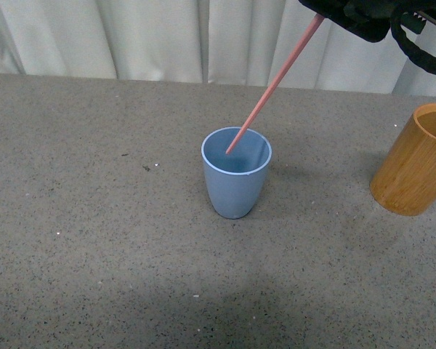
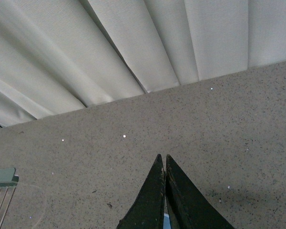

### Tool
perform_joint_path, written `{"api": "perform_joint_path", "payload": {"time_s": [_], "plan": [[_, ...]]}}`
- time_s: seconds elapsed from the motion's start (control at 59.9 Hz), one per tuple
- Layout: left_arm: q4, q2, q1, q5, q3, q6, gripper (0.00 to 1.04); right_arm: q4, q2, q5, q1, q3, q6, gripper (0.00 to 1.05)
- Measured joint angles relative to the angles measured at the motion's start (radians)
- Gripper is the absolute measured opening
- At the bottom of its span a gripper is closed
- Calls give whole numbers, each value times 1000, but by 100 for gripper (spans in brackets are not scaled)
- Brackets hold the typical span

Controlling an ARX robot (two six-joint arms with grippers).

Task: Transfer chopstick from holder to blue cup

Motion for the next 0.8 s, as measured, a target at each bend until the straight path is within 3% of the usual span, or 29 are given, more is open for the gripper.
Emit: {"api": "perform_joint_path", "payload": {"time_s": [0.084, 0.217, 0.468, 0.535, 0.601, 0.718, 0.802], "plan": [[0, 0, 0, 0, 0, 0, 98, -2, 4, -11, 0, 0, 1, 1], [0, 0, 0, 0, 0, 0, 98, -8, 5, -14, 2, 0, 7, 32], [0, 0, 0, 0, 0, 0, 98, 2, -29, 35, -13, -21, -1, 73], [0, 0, 0, 2, 0, 0, 98, 325, -84, 174, -38, -174, -212, 59], [0, 0, 0, 0, 0, 0, 98, 496, -226, 134, -106, -359, -395, 45], [0, 0, 0, 0, 0, 0, 98, 435, -531, -19, -258, -596, -502, 25], [0, 0, 0, 0, 0, 0, 98, 252, -802, -163, -409, -756, -534, 11]]}}
